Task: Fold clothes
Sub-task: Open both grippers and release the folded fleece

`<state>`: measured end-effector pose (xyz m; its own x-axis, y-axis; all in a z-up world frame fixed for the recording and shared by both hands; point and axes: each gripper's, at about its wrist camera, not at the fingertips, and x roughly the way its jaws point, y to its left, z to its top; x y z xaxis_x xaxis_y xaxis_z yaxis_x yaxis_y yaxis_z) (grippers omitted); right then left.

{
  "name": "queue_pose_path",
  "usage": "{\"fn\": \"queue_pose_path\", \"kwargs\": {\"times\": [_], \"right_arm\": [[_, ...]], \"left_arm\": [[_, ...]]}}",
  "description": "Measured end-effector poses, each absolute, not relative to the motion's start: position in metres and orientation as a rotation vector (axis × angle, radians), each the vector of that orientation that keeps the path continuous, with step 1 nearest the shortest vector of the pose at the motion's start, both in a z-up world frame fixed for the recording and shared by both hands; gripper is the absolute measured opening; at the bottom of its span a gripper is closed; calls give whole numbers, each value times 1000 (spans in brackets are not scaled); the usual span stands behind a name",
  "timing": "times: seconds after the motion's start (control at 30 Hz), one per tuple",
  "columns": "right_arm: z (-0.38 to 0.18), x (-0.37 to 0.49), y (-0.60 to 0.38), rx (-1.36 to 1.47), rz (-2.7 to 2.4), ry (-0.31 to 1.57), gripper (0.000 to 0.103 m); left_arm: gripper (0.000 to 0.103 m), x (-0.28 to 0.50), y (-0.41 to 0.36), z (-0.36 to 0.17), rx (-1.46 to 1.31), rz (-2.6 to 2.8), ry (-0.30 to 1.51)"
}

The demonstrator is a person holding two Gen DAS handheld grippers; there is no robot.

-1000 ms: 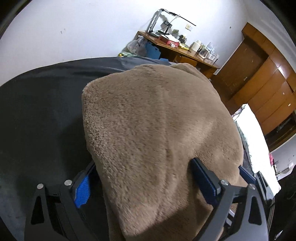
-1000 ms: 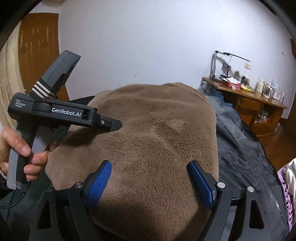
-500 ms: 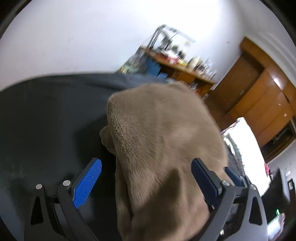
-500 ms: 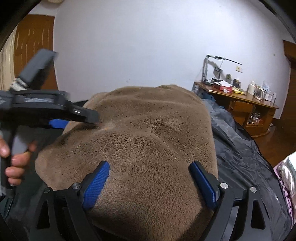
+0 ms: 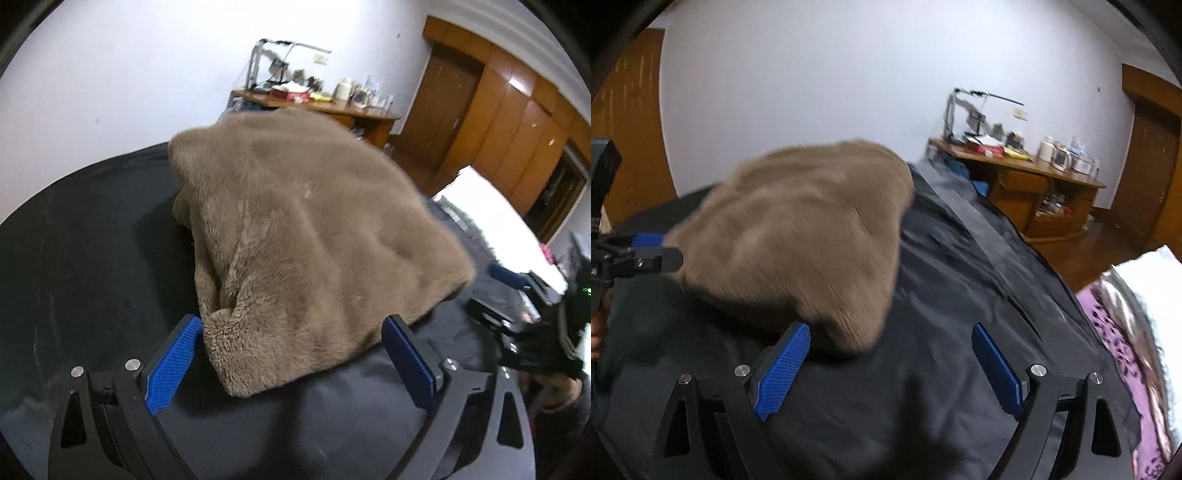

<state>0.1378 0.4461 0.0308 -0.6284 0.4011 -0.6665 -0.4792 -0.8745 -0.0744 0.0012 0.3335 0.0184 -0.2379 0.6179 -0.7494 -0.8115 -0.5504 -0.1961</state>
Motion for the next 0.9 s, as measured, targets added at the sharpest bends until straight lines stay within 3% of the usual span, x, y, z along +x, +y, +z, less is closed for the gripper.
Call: {"fn": "queue_pose_path", "kwargs": {"times": [0.23,0.53,0.9], "right_arm": [[16,117,452,-1027,2373,103,91],[9,124,486,-974,2301,346,91],[16,120,443,-1027,2335,215,93]], "left_arm": [[100,-16,352,-2,-1084,1941,258],[103,-20,363,-12,-1087,1929,275],[103,-19,330,-5,-1121,1958,218]]}}
